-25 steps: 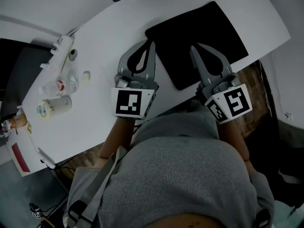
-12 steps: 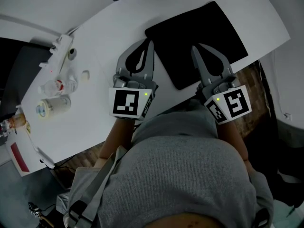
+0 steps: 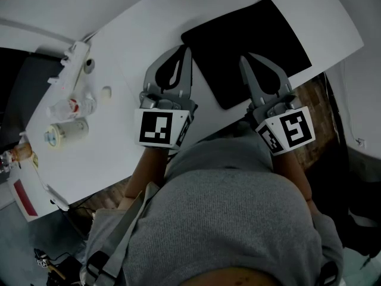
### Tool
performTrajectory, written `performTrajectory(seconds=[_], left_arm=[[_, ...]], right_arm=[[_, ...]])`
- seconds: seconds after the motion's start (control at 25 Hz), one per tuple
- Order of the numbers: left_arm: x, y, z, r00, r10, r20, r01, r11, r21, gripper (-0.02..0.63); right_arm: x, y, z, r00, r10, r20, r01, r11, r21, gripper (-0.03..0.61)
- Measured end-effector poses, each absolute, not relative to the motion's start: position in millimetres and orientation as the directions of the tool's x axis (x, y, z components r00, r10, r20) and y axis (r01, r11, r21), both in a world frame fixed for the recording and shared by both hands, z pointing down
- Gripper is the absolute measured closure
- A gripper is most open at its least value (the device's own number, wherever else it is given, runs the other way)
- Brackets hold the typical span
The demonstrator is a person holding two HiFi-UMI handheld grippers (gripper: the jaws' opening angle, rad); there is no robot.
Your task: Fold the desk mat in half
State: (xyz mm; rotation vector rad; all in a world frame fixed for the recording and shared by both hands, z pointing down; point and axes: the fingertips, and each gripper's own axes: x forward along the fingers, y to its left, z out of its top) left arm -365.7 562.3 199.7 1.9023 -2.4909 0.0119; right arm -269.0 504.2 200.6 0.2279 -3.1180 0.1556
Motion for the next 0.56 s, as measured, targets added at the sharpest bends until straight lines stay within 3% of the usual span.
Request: performTrajectory(seconds=[0.56], left_arm=[[-364.5, 564.2, 198.2, -0.262, -0.965, 0.006, -0.965, 0.262, -0.003, 0.614]], right_arm=[[-266.4, 504.0, 200.0, -0.987, -0.162, 0.017, -0.163, 0.983, -0.089, 0.577]])
